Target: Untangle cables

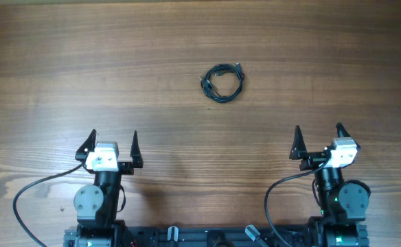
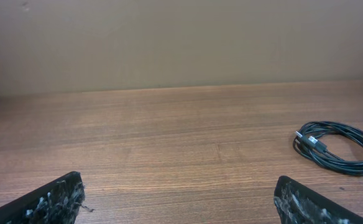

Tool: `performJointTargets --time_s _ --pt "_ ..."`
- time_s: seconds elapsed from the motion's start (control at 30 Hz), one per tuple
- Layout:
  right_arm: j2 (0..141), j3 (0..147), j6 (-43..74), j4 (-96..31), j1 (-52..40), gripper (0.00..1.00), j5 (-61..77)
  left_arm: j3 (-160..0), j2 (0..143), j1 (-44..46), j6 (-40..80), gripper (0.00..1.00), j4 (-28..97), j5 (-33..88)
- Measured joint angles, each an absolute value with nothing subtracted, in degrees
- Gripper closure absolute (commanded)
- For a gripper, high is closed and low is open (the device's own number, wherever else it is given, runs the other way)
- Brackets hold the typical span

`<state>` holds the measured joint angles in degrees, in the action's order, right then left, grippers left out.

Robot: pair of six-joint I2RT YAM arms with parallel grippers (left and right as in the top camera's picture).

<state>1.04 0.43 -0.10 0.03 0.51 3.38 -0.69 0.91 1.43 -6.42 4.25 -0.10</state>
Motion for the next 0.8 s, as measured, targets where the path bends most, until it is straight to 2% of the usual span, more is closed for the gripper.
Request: performJointTargets --time_s 0.43,0.63,0.8 --pt "1.04 0.45 -0.10 0.01 0.51 0.00 3.38 -0.69 0.91 1.43 -6.37 0.00 4.25 0.14" --pt "1.04 0.43 -0.10 0.03 0.51 0.00 3.38 -0.71 0.91 1.43 -3.70 0.00 3.64 5.02" --pt "1.04 0.45 -0.10 0.03 0.51 0.00 3.38 -8.47 1.23 1.43 -1.78 0.00 11.86 5.93"
